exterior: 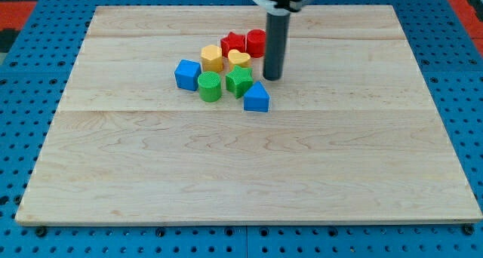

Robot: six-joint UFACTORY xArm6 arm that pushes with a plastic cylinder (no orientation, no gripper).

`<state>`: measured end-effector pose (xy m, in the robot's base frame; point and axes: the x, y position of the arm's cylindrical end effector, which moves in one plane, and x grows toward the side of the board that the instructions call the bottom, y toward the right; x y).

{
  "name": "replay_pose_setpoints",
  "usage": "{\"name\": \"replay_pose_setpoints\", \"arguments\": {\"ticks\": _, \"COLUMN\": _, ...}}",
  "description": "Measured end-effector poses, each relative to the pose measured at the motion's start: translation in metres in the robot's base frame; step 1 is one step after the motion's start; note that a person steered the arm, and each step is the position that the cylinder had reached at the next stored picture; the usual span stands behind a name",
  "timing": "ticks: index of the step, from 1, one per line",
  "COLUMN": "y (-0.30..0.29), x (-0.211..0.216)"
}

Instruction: Push the cube parallel to the bottom of the hexagon

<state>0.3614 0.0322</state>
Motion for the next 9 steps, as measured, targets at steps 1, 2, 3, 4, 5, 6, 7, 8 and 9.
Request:
{"name": "replay_pose_setpoints", "arguments": {"ticks": 1, "y": -0.052, "x": -0.006}}
{"name": "replay_pose_setpoints", "arguments": {"ticks": 2, "y": -0.105, "x": -0.009}}
{"name": "replay_pose_setpoints", "arguments": {"ticks": 3, "y": -0.14, "x": -0.025}}
{"name": "replay_pose_setpoints", "arguments": {"ticks": 4, "y": -0.17, "x": -0.024}}
{"name": "replay_pose_setpoints", "arguments": {"ticks": 5, "y": -0.146, "x": 0.018}}
{"name": "replay_pose_setpoints", "arguments": {"ticks": 6, "y": -0.11, "x": 0.043}}
{"name": "replay_pose_setpoints", "arguments": {"ticks": 7, "y": -0.093, "x": 0.047}}
{"name": "replay_pose_setpoints", "arguments": {"ticks": 8, "y": -0.1, "x": 0.037}}
{"name": "replay_pose_setpoints", "arguments": {"ticks": 9, "y": -0.101, "x": 0.031}}
